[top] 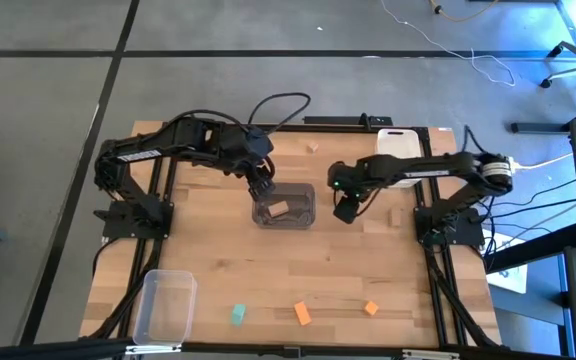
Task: Sort & place blocks by color
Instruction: Put the right blue block into the white bin
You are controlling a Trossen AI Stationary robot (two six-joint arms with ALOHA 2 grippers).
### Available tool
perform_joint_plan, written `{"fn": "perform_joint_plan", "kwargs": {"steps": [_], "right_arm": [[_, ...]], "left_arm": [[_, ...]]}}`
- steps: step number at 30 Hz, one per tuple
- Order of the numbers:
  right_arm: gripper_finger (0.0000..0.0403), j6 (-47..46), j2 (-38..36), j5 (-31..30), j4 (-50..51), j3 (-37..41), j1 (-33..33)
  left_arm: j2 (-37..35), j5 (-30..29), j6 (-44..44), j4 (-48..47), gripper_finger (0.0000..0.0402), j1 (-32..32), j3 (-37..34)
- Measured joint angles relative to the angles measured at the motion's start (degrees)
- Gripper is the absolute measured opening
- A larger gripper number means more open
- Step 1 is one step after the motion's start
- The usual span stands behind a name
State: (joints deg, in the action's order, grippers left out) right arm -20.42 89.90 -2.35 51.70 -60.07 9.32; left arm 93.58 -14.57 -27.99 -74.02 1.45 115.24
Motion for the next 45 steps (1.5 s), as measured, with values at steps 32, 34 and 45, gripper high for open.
{"fn": "perform_joint_plan", "kwargs": {"steps": [32,34,45], "right_arm": [[0.0133,12.59,14.76,-0.33,-6.74,-0.24,2.32],[0.0133,11.61,14.12,-0.33,-6.96,-0.06,2.32],[0.0133,7.59,7.41,-0.77,-3.1,0.02,4.01]], "left_arm": [[0.0,0.28,-1.87,0.0,0.018,0.0,0.0],[0.0,0.28,-1.62,0.0,0.018,0.0,0.0],[0.02,0.26,-1.44,-0.58,0.018,-0.02,0.0]]}}
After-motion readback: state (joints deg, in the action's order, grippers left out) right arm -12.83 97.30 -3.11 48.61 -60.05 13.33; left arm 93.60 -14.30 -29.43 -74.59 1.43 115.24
